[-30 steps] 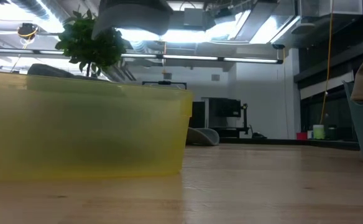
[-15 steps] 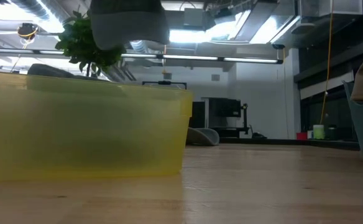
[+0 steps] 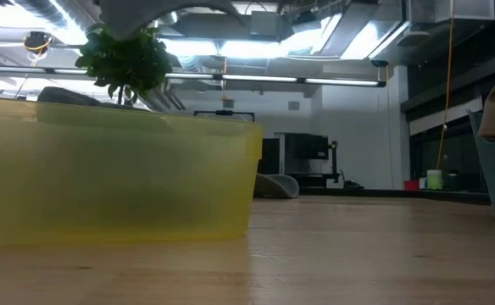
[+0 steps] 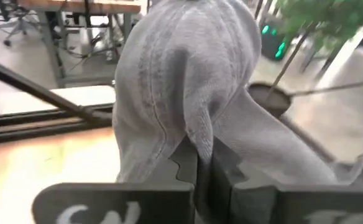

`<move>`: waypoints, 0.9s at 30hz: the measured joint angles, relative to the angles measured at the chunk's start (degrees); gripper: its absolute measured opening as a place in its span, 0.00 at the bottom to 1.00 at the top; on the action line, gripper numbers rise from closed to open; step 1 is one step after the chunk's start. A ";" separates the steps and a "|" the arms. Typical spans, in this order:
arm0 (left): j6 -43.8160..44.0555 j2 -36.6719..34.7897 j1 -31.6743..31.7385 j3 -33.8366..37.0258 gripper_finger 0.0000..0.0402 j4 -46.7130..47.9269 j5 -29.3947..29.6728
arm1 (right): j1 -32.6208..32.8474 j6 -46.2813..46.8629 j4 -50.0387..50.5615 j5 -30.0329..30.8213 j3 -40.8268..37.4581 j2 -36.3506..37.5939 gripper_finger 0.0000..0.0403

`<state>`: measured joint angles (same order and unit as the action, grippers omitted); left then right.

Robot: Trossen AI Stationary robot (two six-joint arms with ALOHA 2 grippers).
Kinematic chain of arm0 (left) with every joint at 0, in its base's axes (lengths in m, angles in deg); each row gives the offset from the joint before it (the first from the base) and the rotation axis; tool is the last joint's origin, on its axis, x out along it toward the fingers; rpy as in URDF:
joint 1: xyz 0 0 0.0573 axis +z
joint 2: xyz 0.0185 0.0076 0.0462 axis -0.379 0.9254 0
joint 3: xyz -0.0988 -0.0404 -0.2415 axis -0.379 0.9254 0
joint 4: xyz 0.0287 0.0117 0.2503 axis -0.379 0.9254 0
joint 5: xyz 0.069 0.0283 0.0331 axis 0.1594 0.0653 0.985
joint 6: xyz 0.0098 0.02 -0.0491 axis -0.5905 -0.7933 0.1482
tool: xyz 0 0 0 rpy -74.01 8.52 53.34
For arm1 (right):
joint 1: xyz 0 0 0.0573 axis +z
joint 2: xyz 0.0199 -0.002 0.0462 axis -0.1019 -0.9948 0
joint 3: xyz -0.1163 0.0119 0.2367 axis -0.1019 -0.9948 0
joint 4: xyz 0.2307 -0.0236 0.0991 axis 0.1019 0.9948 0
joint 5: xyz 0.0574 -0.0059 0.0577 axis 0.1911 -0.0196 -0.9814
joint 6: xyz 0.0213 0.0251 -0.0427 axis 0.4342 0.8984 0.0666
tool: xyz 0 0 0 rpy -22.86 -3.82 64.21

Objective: Pick & Place hat
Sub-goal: Put the left blue cap into the yellow bin

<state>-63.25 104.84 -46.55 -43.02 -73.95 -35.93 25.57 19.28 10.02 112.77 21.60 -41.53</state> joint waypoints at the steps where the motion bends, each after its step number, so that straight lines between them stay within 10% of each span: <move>1: 0.02 -0.53 0.00 0.00 0.36 -0.26 -1.60 | 0.20 1.89 0.95 -0.45 0.00 -0.17 0.03; 27: -1.07 -0.75 0.00 0.00 0.36 1.77 -2.72 | 2.91 21.10 0.76 -4.26 -0.44 -11.76 0.04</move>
<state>-64.32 104.09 -46.55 -43.02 -72.17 -38.65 28.48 40.37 10.79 108.51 21.17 -53.28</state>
